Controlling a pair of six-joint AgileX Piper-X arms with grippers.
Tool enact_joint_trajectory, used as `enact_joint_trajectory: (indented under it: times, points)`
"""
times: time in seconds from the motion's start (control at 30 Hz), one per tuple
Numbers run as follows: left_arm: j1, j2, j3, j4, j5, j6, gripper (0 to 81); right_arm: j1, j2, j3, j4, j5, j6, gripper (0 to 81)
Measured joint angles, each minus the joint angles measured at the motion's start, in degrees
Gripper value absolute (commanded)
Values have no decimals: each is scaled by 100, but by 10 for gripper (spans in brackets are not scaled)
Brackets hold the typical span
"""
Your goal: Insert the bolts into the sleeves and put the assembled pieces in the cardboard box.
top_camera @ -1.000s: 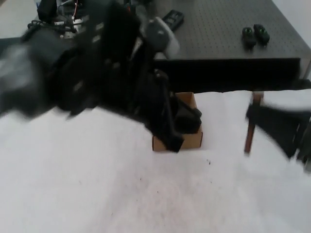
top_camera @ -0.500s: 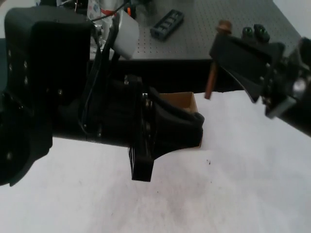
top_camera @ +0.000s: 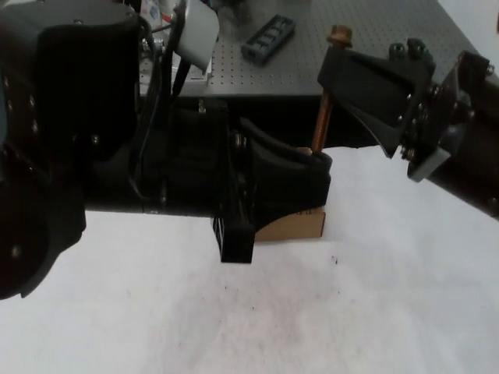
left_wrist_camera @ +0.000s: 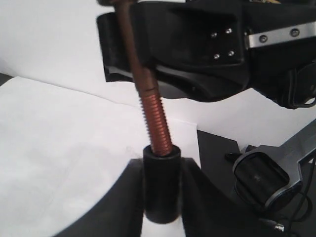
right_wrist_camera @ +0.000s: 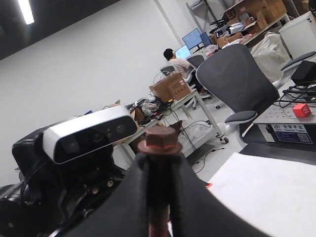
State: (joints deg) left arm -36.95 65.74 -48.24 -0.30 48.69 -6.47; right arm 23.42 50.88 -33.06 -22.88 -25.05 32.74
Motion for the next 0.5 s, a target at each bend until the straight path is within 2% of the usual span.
enact_joint_trajectory:
  times: [0.5]
  points:
    - [0, 0, 22, -1, -125, -104, 6, 0, 0, -26, 130, 81, -332, 12]
